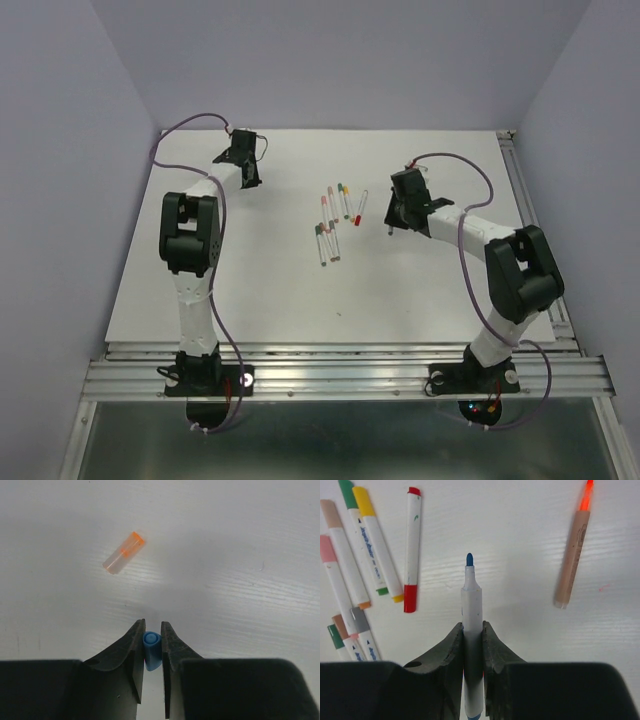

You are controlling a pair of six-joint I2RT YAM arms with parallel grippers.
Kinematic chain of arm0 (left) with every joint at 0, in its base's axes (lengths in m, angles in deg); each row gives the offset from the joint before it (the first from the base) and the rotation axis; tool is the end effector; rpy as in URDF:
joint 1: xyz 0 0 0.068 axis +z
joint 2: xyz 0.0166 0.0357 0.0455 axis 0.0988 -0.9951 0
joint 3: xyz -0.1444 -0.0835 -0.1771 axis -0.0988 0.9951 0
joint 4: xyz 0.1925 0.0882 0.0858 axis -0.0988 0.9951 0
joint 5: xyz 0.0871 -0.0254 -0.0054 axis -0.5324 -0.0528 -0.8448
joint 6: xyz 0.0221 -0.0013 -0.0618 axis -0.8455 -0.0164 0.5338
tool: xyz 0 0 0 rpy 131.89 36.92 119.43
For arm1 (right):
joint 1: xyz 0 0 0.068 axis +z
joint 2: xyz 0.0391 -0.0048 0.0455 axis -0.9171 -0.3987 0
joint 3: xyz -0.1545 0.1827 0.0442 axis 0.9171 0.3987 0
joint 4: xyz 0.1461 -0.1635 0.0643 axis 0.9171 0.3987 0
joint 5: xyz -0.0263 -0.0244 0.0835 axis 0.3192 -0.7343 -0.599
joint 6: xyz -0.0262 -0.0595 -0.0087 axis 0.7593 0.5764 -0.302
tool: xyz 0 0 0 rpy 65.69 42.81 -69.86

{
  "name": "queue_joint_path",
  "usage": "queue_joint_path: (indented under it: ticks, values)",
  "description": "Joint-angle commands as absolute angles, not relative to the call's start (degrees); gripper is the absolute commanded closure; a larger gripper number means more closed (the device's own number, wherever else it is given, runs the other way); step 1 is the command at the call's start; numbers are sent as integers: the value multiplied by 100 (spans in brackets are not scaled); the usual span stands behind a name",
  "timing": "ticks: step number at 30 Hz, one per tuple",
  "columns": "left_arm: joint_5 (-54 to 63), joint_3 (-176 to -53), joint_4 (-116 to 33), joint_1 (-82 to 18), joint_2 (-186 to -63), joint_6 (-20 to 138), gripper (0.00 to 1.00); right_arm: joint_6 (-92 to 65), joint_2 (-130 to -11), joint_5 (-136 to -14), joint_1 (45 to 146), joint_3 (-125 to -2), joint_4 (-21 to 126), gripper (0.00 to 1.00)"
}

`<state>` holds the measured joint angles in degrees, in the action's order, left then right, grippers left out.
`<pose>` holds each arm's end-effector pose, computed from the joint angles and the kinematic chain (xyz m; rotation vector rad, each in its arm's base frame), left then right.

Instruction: Open the pen caps

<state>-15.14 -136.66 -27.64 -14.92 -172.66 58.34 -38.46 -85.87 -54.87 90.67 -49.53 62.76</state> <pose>0.4507 -0.0632 0.1789 -0.1405 2.2606 0.0360 0.3147 0.1286 0.1844 0.2673 2.3406 0.2120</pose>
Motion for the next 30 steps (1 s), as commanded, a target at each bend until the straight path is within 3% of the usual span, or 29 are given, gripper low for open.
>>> queue_joint_path:
  ticks: [1,2,6,13,15,18,21,30]
  values:
    - [-1888,-13989,-2506,-1446,-17277,5534,91,-3555,-9147,-5193,8901,-5707,6389,97]
    - [-1940,-13998,-2480,-1446,-17304,5516,82,-3459,-9244,-5132,8892,-5804,6336,95]
    - [-1853,-14077,-2454,-1419,-17400,5481,77,-3396,-9710,-4965,8751,-6181,6405,94]
    - [-1774,-14147,-2365,-1410,-17427,5578,75,-3352,-10177,-4789,8646,-6411,6424,90]
    - [-1756,-14139,-2357,-1411,-17401,5578,69,-3352,-10238,-4798,8637,-6411,6414,88]
    - [-1677,-14095,-2365,-1411,-17357,5543,41,-3396,-10308,-4737,8619,-6490,6554,82]
    - [-1563,-14051,-2383,-1402,-17286,5543,23,-3405,-10344,-4684,8610,-6534,6634,77]
    - [-1107,-13683,-2637,-1419,-16681,5604,16,-3388,-10081,-4683,8610,-6516,6731,69]
